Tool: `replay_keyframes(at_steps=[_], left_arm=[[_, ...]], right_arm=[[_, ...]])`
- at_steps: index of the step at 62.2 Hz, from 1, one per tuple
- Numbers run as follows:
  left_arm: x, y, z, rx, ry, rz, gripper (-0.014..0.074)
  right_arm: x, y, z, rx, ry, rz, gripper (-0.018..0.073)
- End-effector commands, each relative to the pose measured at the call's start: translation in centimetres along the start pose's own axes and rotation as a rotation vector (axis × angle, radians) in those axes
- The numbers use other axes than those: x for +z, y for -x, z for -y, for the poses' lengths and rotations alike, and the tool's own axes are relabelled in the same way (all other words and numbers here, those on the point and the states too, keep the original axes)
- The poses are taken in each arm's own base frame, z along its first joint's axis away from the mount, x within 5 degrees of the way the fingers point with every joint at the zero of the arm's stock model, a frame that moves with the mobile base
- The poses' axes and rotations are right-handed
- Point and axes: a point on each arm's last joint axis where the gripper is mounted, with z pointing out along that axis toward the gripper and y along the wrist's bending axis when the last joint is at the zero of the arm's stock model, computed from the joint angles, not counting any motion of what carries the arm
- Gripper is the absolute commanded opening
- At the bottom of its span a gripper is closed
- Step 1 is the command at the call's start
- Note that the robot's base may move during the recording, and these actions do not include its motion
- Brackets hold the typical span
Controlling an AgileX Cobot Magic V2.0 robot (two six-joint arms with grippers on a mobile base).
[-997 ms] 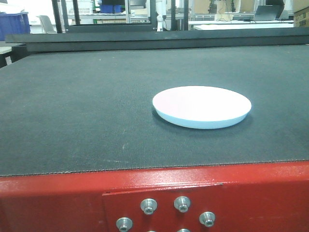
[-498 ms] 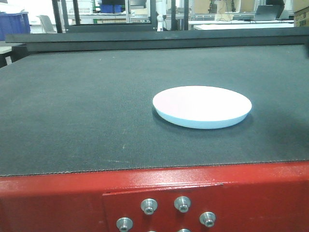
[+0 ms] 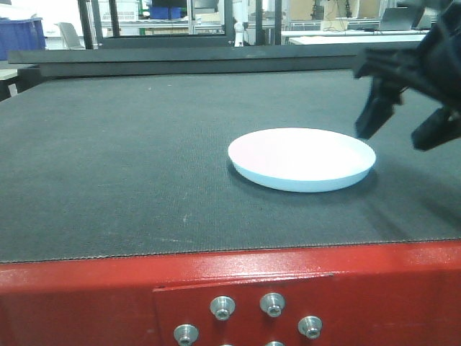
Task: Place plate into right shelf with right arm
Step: 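Move the right gripper down to the white plate's rim and grasp it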
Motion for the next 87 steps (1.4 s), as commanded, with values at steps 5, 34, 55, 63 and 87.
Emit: replay_keyframes(at_steps=[5, 34, 55, 63, 87], left_arm=[[0.0, 0.5, 0.1, -0.006, -0.01, 0.082, -0.0047], [0.0, 0.5, 0.1, -0.006, -0.01, 0.082, -0.0047], [0.0, 0.5, 0.1, -0.006, -0.01, 0.082, -0.0047], [0.0, 0.5, 0.1, -0.006, -0.01, 0.082, -0.0047], [0.0, 0.5, 0.1, -0.006, -0.01, 0.082, -0.0047]], right_arm=[[0.3, 2.7, -1.0, 0.011, 0.03, 0.083, 0.0594], [4.1, 3.3, -1.4, 0.006, 0.014, 0.009, 0.0592], [4.6, 3.0, -1.2, 0.008, 0.007, -0.013, 0.0175], [4.6, 3.1, -1.2, 0.008, 0.008, -0.007, 0.0055], [3.1, 4.0, -0.6, 0.023, 0.005, 0.035, 0.0055]])
